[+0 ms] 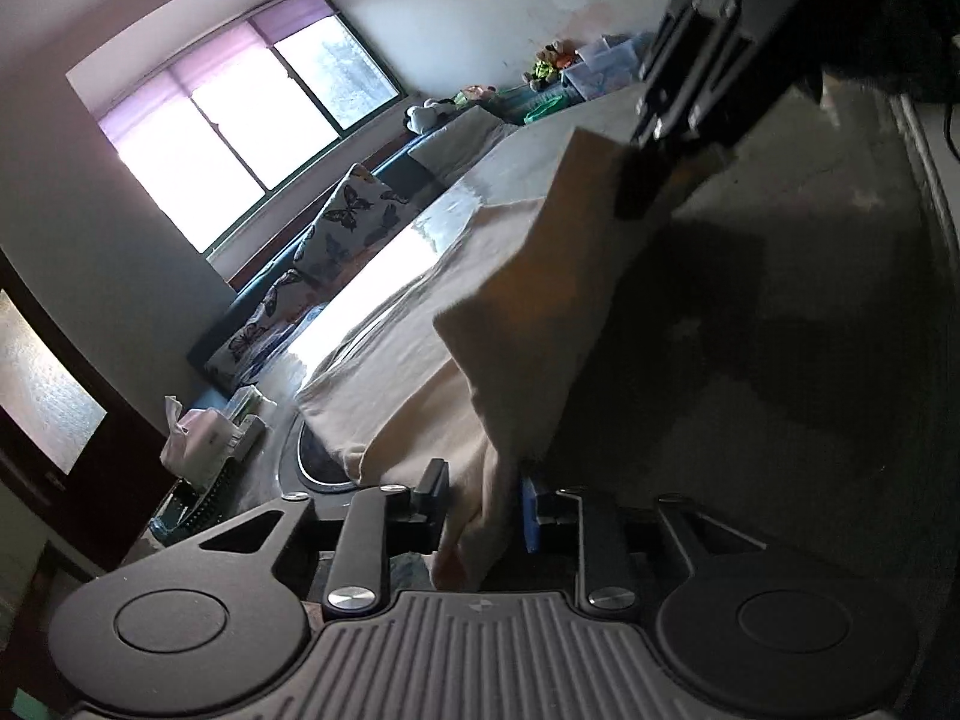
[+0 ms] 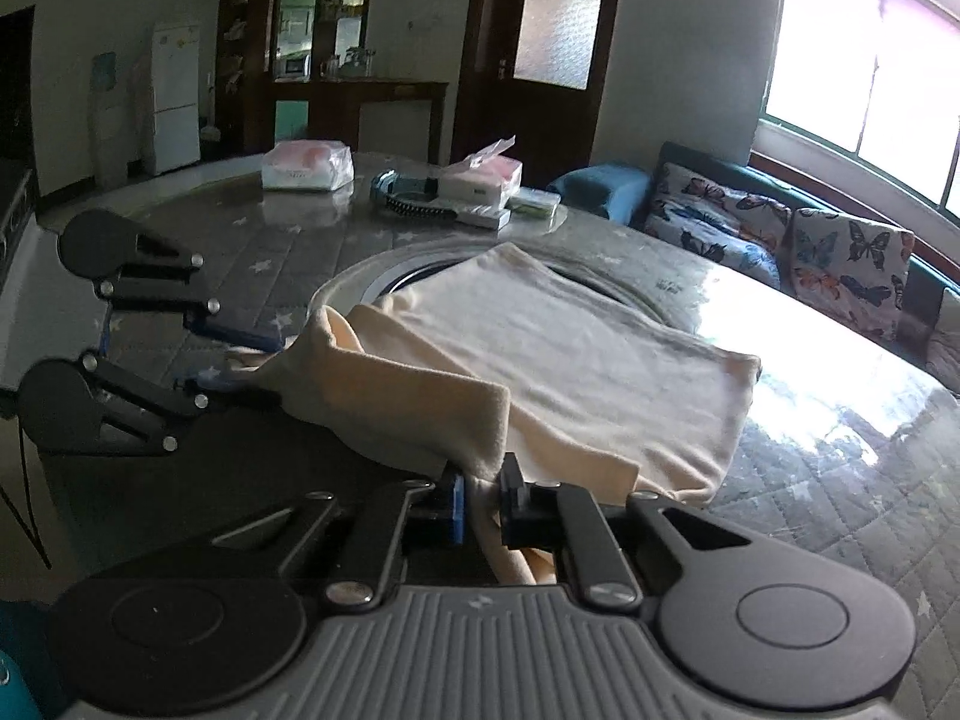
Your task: Fold clothes
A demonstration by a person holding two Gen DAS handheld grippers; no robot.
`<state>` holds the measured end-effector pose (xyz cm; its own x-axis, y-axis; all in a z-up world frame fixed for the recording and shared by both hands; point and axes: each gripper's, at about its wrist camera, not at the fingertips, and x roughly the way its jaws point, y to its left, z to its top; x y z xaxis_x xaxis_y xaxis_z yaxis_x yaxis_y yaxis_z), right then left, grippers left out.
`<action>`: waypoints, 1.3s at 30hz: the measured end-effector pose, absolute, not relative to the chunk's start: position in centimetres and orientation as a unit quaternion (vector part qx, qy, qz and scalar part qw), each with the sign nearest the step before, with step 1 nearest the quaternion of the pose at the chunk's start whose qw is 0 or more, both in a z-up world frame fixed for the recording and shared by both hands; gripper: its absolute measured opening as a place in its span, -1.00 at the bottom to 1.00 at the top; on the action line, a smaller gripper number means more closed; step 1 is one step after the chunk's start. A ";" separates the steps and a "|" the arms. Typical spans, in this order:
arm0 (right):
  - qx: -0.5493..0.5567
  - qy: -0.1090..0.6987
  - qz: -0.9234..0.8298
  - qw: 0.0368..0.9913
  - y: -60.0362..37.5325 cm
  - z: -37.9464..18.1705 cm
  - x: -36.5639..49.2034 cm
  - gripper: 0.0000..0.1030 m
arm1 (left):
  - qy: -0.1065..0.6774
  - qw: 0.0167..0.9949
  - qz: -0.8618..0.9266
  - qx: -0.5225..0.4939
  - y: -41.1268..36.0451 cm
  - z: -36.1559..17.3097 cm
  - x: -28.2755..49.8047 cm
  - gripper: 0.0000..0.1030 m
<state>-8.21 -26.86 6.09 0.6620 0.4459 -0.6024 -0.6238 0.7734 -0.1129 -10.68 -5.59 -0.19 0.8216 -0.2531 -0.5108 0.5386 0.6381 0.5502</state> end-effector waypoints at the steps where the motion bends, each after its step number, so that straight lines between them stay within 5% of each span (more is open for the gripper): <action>1: -0.157 0.279 0.296 0.900 -26.8 6.2 -8.3 -0.84 | 0.200 0.884 -0.223 0.358 -5.5 -0.2 -10.6 -0.84; 24: -0.179 0.281 0.366 0.869 -27.9 10.2 -21.5 -0.85 | 0.233 0.894 -0.274 0.267 -2.8 5.5 -22.8 -0.89; 39: -0.179 0.268 0.344 0.882 -27.9 13.1 -14.9 -0.85 | 0.204 0.929 -0.245 0.189 -2.4 8.3 -14.1 -0.89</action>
<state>-14.86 -27.86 13.14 0.6198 0.5116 -0.5951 -0.7030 0.6990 -0.1311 -14.11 -2.35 8.35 0.7961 -0.3787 -0.4720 0.5331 0.8080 0.2509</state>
